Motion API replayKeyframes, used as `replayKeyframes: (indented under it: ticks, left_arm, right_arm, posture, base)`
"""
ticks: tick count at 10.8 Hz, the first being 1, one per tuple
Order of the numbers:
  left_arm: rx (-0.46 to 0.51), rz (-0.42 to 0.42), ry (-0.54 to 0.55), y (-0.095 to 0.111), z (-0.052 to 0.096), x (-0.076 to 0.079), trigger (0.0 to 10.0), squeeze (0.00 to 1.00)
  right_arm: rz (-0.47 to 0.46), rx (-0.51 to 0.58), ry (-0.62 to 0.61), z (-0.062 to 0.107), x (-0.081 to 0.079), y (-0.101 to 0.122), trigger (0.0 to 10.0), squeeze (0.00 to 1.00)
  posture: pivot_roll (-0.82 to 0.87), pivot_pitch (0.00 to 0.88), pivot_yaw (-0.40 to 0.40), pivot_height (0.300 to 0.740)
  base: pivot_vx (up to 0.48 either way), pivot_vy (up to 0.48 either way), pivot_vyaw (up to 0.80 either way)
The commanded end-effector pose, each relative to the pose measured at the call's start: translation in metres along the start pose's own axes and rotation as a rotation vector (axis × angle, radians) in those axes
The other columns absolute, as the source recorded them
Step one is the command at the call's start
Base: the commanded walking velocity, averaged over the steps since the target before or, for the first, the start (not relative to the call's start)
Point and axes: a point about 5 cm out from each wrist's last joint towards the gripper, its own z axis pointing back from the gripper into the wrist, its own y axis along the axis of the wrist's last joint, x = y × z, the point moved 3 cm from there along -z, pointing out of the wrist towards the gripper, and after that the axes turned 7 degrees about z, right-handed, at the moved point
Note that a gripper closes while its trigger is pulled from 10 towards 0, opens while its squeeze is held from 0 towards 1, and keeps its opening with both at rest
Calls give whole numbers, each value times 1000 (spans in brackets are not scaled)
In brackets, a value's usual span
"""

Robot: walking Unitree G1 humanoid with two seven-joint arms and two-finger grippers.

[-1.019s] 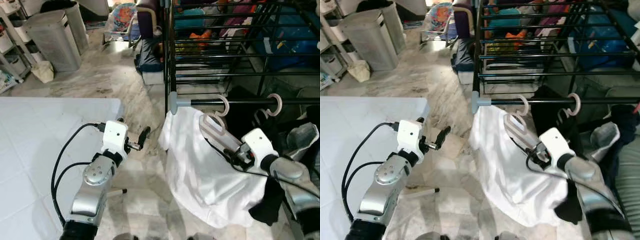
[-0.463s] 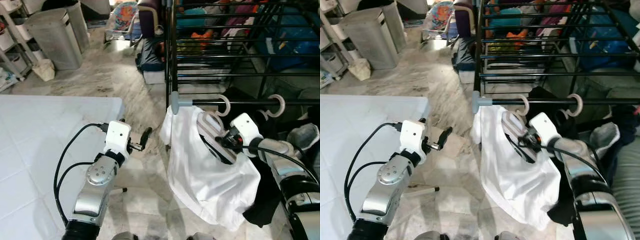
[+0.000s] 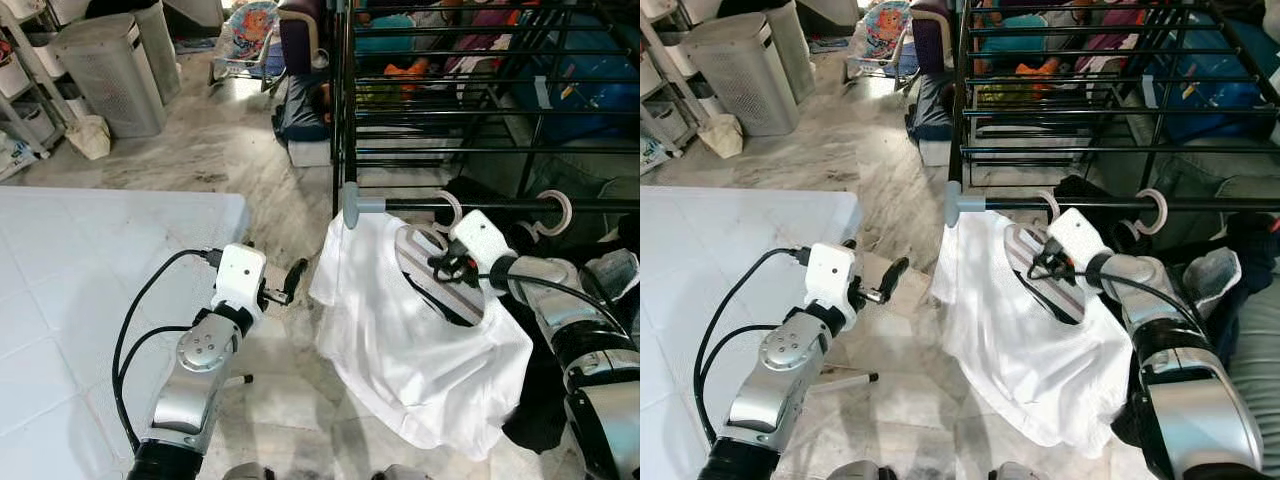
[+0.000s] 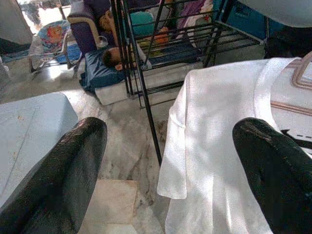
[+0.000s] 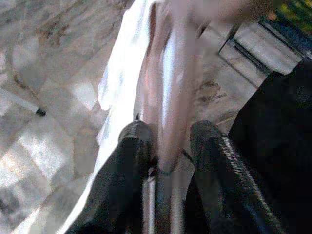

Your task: Hang hanger

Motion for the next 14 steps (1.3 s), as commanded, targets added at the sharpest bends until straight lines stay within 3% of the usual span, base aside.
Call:
replayKeyframes:
  ticks: [1, 4, 9, 14]
  left_arm:
    - [-13, -8, 15, -2, 0, -3, 10000, 0]
    - [-15, -8, 13, -2, -1, -2, 10000, 0]
    - [-14, -5, 16, -3, -2, -1, 10000, 0]
    - [-15, -10, 20, -3, -2, -2, 10000, 0]
  right_arm:
    - [22, 8, 8, 0, 3, 5, 0, 0]
    - [56, -16, 97, 3, -1, 0, 0, 0]
    - [81, -29, 125, 5, 1, -1, 0, 0]
    - [6, 13, 103, 1, -4, 1, 0, 0]
  posture:
    - [-42, 4, 35, 740]
    - [-45, 1, 35, 740]
    - [-48, 0, 27, 740]
    - [-47, 0, 26, 740]
  base:
    - [0, 0, 0]
    - [0, 0, 0]
    - [0, 0, 0]
    - [0, 0, 0]
